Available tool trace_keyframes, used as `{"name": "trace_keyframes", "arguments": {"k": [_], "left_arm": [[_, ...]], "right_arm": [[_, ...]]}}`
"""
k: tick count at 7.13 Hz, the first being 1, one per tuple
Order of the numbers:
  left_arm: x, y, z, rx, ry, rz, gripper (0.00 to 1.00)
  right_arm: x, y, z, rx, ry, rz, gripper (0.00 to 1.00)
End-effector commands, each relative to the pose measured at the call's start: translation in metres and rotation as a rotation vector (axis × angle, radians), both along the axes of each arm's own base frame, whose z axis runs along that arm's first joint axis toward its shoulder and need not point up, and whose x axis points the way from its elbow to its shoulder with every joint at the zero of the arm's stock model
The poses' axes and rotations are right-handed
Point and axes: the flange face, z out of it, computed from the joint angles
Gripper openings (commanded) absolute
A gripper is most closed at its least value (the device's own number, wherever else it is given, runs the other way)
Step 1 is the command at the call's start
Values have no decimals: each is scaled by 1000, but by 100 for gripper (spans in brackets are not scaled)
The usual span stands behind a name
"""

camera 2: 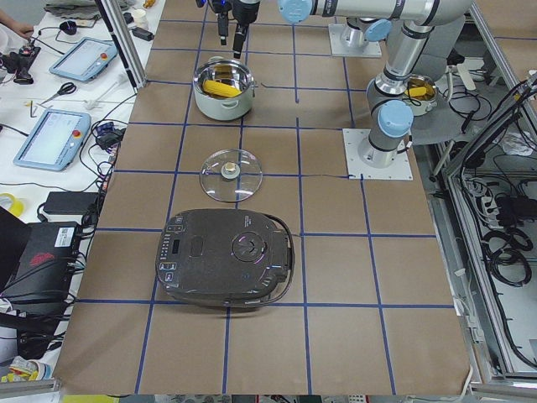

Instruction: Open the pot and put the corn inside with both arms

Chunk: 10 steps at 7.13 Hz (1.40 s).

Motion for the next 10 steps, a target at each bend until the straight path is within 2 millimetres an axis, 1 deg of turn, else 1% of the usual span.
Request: {"name": "trace_keyframes", "arguments": {"k": [1, 2, 3, 4, 5, 6, 8, 10], "left_arm": [[0, 0, 1, -3, 0, -1, 100], [0, 0, 0, 0, 0, 0, 100], [-1, -1, -1, 3, 10, -3, 100], [0, 0, -1, 3, 2, 0, 100], [0, 0, -1, 1, 3, -1, 100], [0, 0, -1, 3, 0, 0, 100], [0, -1, -1, 3, 0, 0, 100], [0, 0, -1, 3, 3, -1, 100]], "right_arm": [[-94, 13, 54, -3, 115, 0, 100], [-115, 24, 66, -13, 120, 13, 100], [-124, 48, 77, -23, 130, 12, 100], [-126, 76, 81, -37, 130, 11, 100], [-126, 99, 99, -74, 130, 12, 100], [-122, 107, 100, -77, 127, 12, 100], [-124, 104, 97, -71, 127, 17, 100], [-122, 106, 100, -77, 128, 16, 100]]}}
